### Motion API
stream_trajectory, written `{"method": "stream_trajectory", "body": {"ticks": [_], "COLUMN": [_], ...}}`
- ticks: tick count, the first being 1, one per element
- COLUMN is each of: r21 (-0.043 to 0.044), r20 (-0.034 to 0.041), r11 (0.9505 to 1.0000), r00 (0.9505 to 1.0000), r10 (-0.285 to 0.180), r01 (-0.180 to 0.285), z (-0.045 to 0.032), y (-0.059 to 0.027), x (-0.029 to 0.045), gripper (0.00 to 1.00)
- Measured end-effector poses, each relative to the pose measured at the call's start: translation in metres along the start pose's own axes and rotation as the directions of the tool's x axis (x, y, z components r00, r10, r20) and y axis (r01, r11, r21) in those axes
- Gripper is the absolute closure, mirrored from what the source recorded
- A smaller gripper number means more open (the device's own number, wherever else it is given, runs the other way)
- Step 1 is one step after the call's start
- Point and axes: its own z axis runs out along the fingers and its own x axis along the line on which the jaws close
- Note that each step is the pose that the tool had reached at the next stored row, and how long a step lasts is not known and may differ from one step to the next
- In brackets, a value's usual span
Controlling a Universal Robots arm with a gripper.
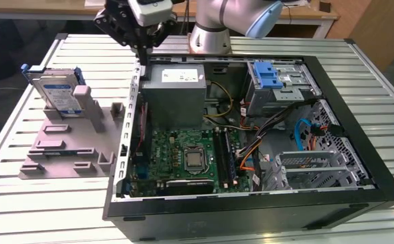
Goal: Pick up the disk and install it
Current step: 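Reach for the disk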
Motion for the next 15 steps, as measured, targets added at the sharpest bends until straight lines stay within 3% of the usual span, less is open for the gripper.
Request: {"method": "stream_trajectory", "body": {"ticks": [4, 9, 15], "r21": [-0.0002, 0.0002, 0.0002], "r20": [0.0, -0.0034, -0.0041], "r11": [1.0, 1.0, 1.0], "r00": [1.0, 1.0, 1.0], "r10": [0.0, 0.0, 0.0], "r01": [0.0, 0.0, 0.0], "z": [0.0003, 0.001, 0.0021], "y": [0.0024, 0.0064, 0.012], "x": [0.0107, 0.0191, 0.0383], "gripper": [0.89, 0.89, 0.89]}}
